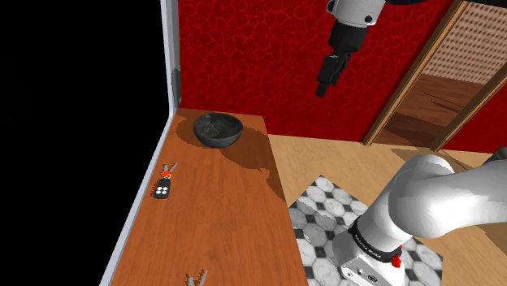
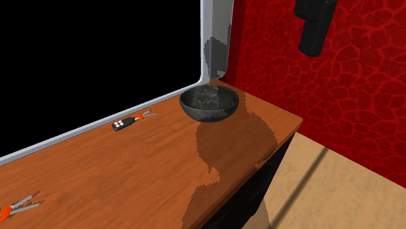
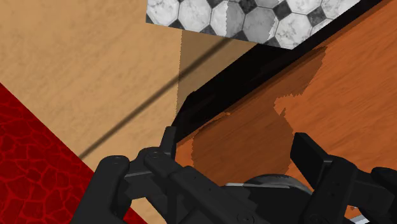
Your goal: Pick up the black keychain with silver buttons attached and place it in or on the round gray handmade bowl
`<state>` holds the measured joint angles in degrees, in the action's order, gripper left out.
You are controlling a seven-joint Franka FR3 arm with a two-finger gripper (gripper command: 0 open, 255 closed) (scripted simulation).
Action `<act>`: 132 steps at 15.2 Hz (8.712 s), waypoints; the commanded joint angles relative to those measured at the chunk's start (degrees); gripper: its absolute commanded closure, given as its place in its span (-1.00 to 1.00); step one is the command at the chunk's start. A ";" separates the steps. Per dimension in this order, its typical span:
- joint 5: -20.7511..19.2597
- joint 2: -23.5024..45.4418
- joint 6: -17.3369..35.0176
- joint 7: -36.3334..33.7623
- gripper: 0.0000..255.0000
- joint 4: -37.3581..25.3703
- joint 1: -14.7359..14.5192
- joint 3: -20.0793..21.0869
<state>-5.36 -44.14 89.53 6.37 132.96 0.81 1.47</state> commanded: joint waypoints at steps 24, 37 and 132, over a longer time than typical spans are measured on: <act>8.38 29.90 26.53 -19.34 -1.00 -3.56 -7.86 18.80; -1.11 55.77 34.38 -32.92 -1.00 -20.49 -13.32 25.33; 5.77 44.61 31.75 -6.31 1.00 -13.32 -0.64 14.87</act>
<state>0.41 0.48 121.25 0.06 119.61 0.17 16.34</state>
